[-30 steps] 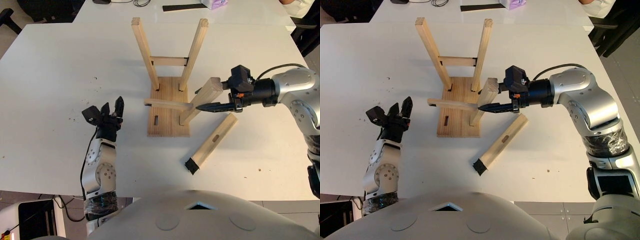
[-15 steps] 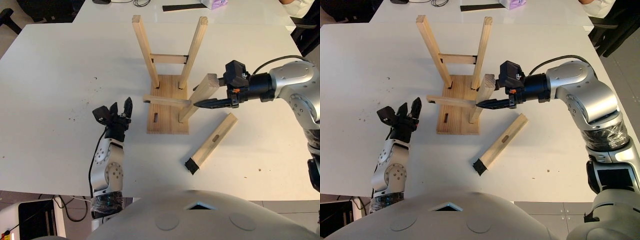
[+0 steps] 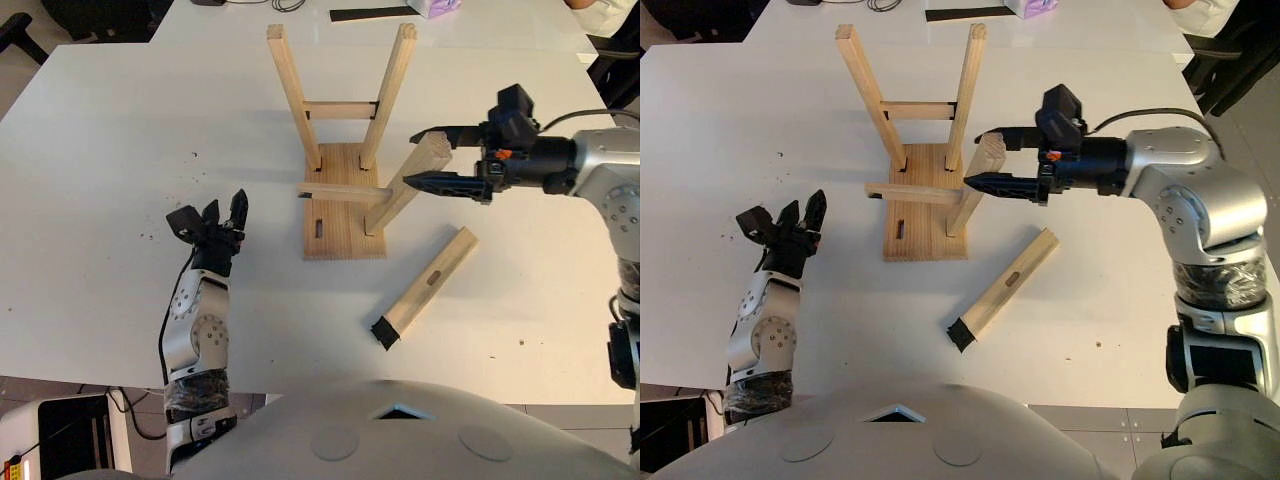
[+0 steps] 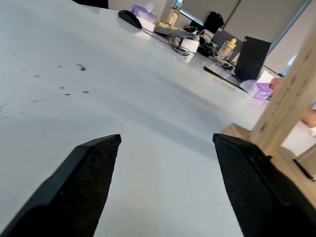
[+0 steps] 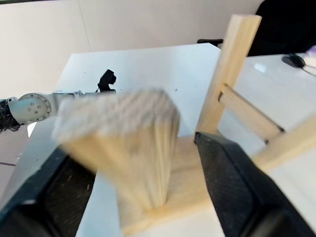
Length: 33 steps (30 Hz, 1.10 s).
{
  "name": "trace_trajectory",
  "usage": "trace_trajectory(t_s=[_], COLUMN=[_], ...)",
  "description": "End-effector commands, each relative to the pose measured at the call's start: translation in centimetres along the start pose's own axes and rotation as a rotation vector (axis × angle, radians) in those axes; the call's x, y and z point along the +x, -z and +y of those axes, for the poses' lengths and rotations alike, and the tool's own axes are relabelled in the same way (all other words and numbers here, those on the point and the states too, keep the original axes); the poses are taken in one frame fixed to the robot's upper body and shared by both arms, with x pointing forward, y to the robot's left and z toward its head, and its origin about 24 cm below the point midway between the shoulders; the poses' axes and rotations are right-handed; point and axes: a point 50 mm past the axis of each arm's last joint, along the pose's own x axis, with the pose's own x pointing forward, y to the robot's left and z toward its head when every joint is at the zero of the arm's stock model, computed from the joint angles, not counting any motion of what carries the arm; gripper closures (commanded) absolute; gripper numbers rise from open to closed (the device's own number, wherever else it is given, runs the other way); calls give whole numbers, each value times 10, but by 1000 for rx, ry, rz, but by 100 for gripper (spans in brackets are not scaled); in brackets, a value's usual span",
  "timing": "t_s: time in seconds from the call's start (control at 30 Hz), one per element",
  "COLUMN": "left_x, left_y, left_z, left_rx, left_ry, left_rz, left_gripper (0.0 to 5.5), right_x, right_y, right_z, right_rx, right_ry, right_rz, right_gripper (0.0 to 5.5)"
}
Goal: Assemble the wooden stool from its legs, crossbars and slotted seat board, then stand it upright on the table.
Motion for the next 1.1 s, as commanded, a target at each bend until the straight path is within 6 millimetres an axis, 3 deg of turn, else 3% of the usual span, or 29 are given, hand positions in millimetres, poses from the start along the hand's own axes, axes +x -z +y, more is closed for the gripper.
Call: trace_trajectory(t_s=[0.03, 0.1, 0.17, 0.23, 0.3, 0.37, 0.53, 0.73, 0.87, 1.1], left_x=[-13, -21, -27, -32, -33, -34, -37, -25, -20, -25], left_y=[5, 8, 9, 9, 6, 1, -3, -5, -4, 8], left_z=[12, 17, 19, 24, 26, 26, 25, 21, 17, 16], left_rx=[-7, -7, -8, -17, 1, 13, 41, 49, 41, 5], left_ry=[-49, -75, -88, -107, -103, -91, -55, -22, -4, -53], left_rz=[31, 50, 63, 73, 99, 117, 176, 192, 178, 139], left_gripper=[203, 203, 203, 203, 203, 203, 203, 203, 203, 203], right_x=[-44, -52, -46, -29, -1, 18, 38, 58, 48, -6], right_y=[20, 28, 33, 46, 65, 76, 93, 114, 123, 123], right_z=[-3, 2, 16, 37, 71, 90, 103, 109, 108, 77], right_rx=[12, 11, 0, -18, -15, -24, -41, -77, -78, -87], right_ry=[92, 69, -24, -148, -287, -305, -228, -220, -267, -215], right_rz=[176, 247, 283, 336, 345, 325, 356, 435, 518, 681], right_gripper=[211, 211, 211, 211, 211, 211, 211, 211, 211, 211])
